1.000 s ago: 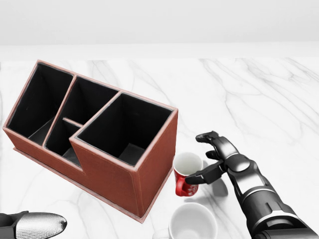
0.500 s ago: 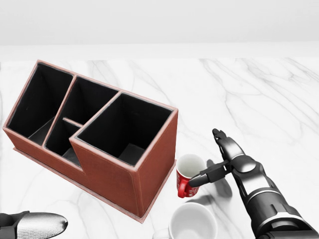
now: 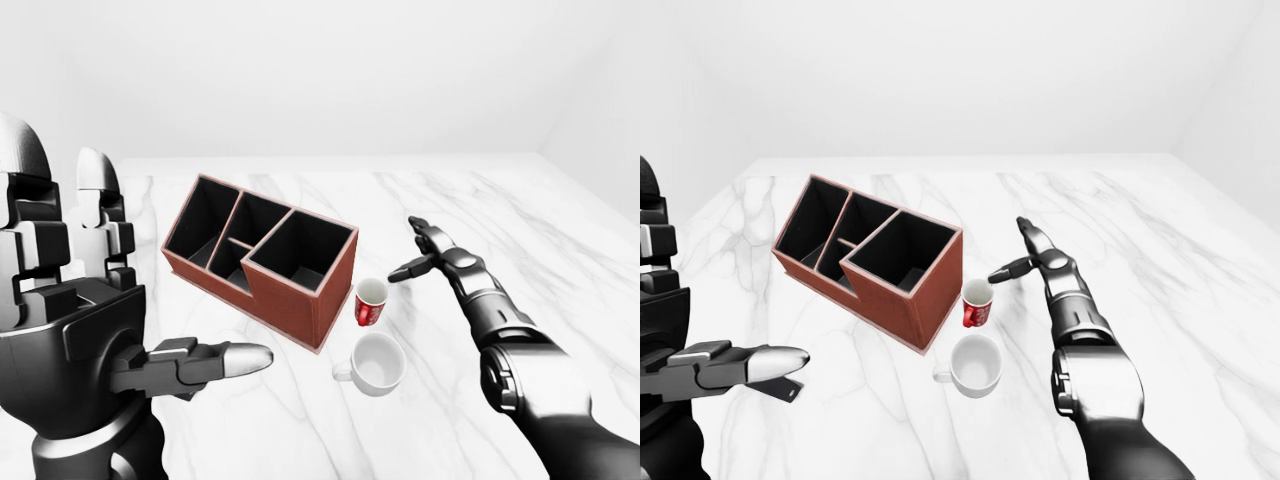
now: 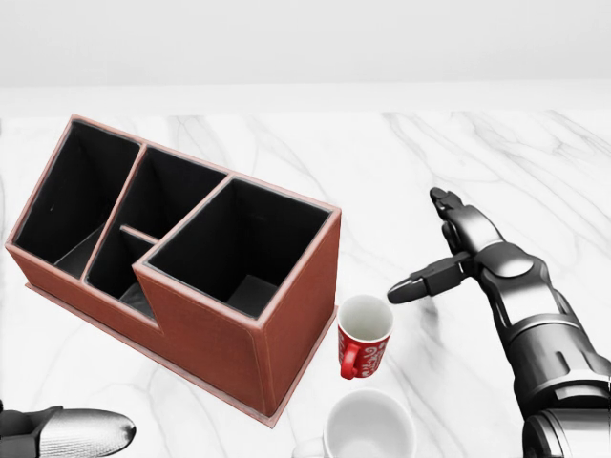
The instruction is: Pick up the red mug and place it to the right of the caddy.
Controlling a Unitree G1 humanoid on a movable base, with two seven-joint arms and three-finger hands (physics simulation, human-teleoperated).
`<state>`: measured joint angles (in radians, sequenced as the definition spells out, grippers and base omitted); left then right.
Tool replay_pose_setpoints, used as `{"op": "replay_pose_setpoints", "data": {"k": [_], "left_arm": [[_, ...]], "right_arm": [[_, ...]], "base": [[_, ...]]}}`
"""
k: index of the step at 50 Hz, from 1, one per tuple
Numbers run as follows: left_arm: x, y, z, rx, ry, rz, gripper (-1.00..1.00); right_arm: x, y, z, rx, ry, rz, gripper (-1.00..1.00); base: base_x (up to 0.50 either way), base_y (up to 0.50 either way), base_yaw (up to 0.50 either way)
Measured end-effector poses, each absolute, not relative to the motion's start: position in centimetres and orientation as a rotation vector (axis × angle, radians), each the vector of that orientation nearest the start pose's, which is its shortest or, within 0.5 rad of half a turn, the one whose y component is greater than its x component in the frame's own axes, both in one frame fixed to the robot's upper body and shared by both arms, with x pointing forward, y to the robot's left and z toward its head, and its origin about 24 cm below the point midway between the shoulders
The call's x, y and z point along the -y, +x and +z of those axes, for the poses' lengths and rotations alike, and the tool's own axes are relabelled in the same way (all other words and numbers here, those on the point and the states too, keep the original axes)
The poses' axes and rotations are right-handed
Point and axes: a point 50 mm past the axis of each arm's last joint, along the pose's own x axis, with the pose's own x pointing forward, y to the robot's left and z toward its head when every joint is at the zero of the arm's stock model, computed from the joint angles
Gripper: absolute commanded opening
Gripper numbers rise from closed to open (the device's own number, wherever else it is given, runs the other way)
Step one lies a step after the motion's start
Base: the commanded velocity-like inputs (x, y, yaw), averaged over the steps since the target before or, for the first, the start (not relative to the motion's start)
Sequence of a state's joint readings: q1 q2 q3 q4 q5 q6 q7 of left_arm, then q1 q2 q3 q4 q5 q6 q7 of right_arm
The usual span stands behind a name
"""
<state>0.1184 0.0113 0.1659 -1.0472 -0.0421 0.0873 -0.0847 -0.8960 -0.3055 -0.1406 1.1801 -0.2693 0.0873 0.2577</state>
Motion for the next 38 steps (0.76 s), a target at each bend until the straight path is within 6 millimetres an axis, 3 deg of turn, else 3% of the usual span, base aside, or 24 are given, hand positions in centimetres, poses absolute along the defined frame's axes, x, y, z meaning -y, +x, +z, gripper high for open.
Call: {"op": "replay_pose_setpoints", "data": {"k": [12, 22, 29, 38], "left_arm": [[-17.3, 14.8, 22.8, 0.839, 0.112, 0.068, 1.0], [-17.3, 14.8, 22.7, 0.837, 0.115, 0.067, 1.0], [-17.3, 14.8, 22.7, 0.835, 0.114, 0.065, 1.0], [-17.4, 14.8, 22.6, 0.827, 0.077, 0.057, 1.0]], "right_arm": [[22.5, 39.0, 11.2, -0.222, -0.351, 0.168, 1.0], [22.8, 36.6, 14.3, 0.032, -0.327, 0.202, 1.0], [22.5, 33.2, 14.0, 0.139, -0.29, 0.222, 1.0], [22.1, 27.9, 11.1, 0.146, -0.208, 0.23, 1.0]], "base": [[0.0, 0.0, 0.0], [0.0, 0.0, 0.0], [0.0, 0.0, 0.0], [0.0, 0.0, 0.0]]}}
